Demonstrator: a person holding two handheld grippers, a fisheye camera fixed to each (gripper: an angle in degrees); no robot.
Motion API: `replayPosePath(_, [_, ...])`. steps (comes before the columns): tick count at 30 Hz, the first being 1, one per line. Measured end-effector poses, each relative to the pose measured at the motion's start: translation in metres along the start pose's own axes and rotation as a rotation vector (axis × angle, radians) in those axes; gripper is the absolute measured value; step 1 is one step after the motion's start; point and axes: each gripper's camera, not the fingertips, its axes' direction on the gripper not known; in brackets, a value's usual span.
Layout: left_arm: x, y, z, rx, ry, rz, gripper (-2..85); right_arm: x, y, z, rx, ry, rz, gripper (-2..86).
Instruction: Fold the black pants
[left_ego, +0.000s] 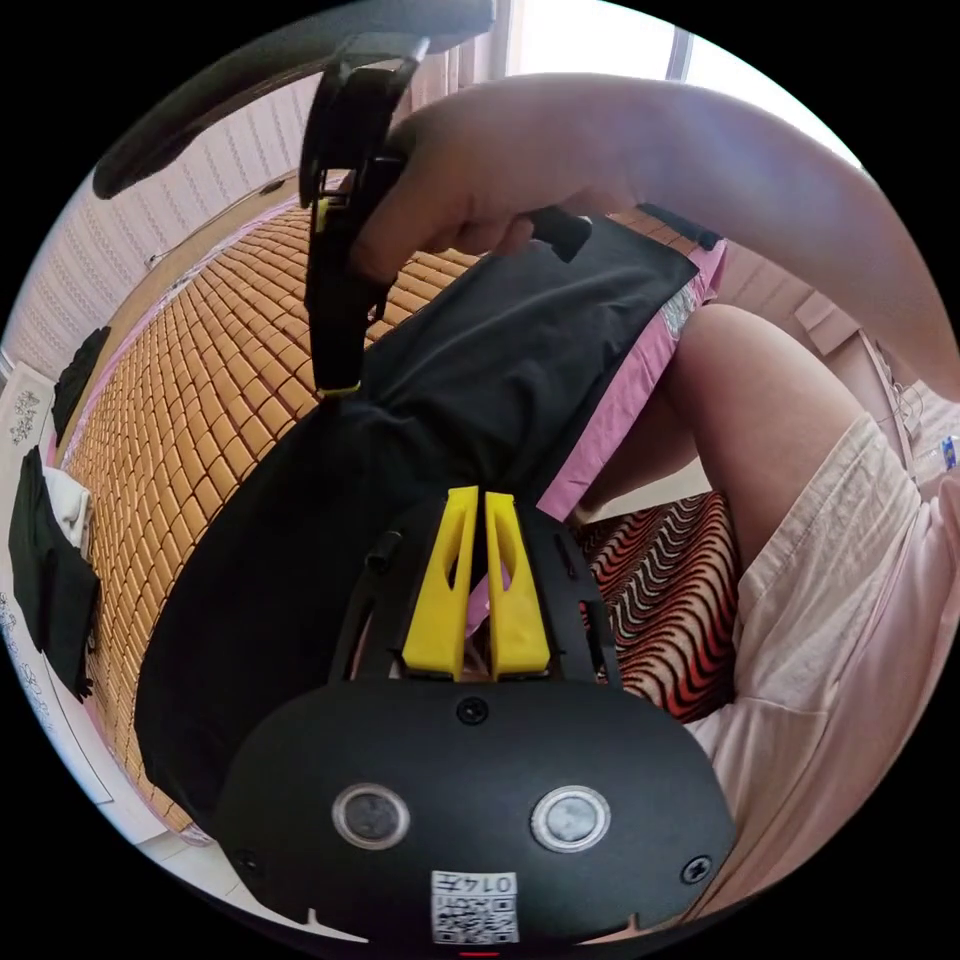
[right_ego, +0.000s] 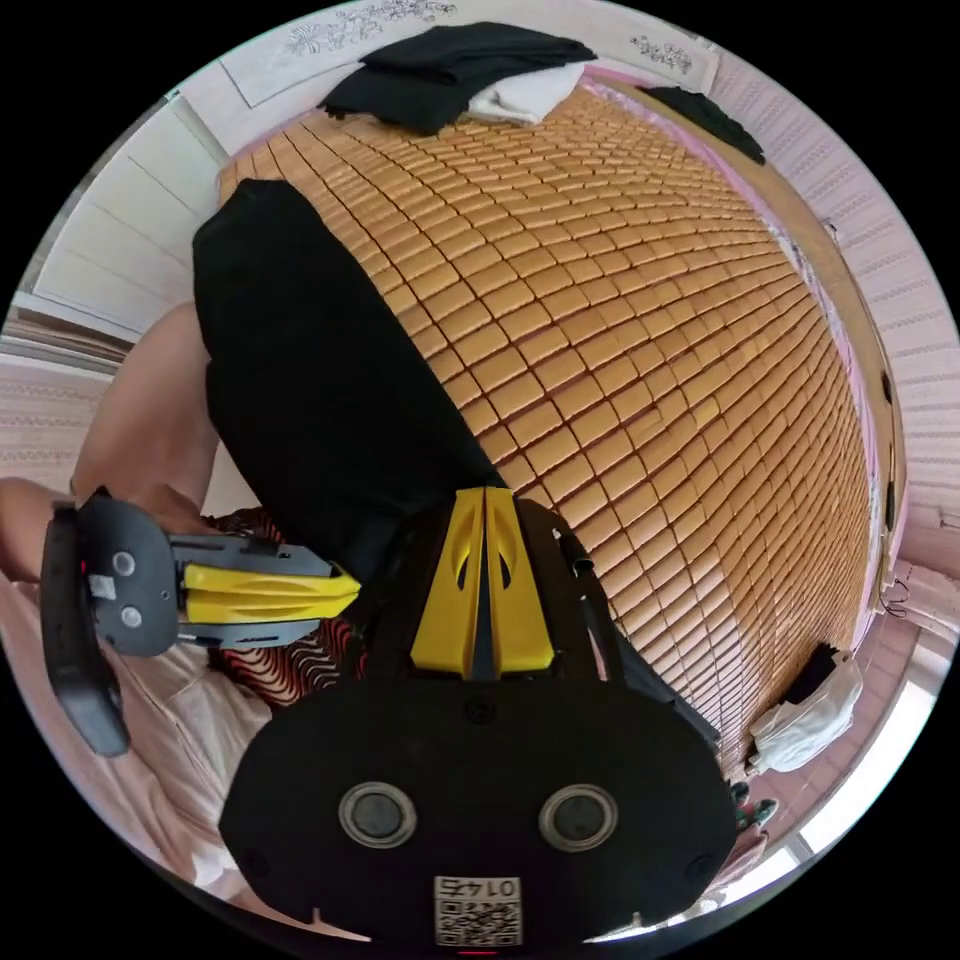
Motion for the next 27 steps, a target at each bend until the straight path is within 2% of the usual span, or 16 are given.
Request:
replayPosePath(5, [0.003, 0.004, 0.012, 0.029, 0.011, -0.021, -0.5, 0.017, -0.015, -0.008, -0.092, -0.058, -0.051, -0.5])
replayPosePath(8, [0.002, 0.004, 0.018, 0.032, 0.042, -0.032, -0.6, 0.019, -0.022, -0.010, -0.149, 0.010, -0.102, -0.5])
replayPosePath(12, [0.005, -0.002, 0.026, 0.002, 0.032, -0.056, -0.6, 0.032, -0.018, -0.012, -0.154, -0.015, -0.112, -0.6])
replayPosePath(15, [0.010, -0.004, 0.032, -0.005, 0.012, -0.065, -0.5, 0.059, 0.007, -0.020, -0.065, -0.121, -0.030, -0.7])
replayPosePath(17, [0.010, -0.006, 0.033, -0.005, 0.020, -0.047, -0.6, 0.077, 0.044, -0.029, 0.070, -0.173, 0.077, -0.7])
replayPosePath(19, [0.006, -0.006, 0.032, -0.006, 0.057, -0.058, -0.7, 0.106, 0.125, -0.043, 0.275, -0.208, 0.297, -0.5])
replayPosePath(20, [0.003, -0.005, 0.029, 0.003, 0.078, -0.066, -0.7, 0.115, 0.149, -0.044, 0.310, -0.212, 0.370, -0.5])
replayPosePath(22, [0.000, -0.004, 0.025, 0.025, 0.098, -0.080, -0.8, 0.148, 0.261, -0.038, 0.408, -0.210, 0.683, 0.3])
replayPosePath(23, [-0.001, -0.005, 0.023, 0.035, 0.107, -0.086, -0.8, 0.155, 0.291, -0.035, 0.427, -0.206, 0.770, 1.1])
replayPosePath(25, [-0.003, -0.008, 0.022, 0.040, 0.111, -0.090, -0.8, 0.175, 0.411, -0.022, 0.509, -0.176, 1.091, 6.3])
replayPosePath(27, [-0.005, -0.015, 0.024, 0.033, 0.112, -0.090, -0.8, 0.182, 0.484, -0.011, 0.501, -0.120, 1.286, 10.1])
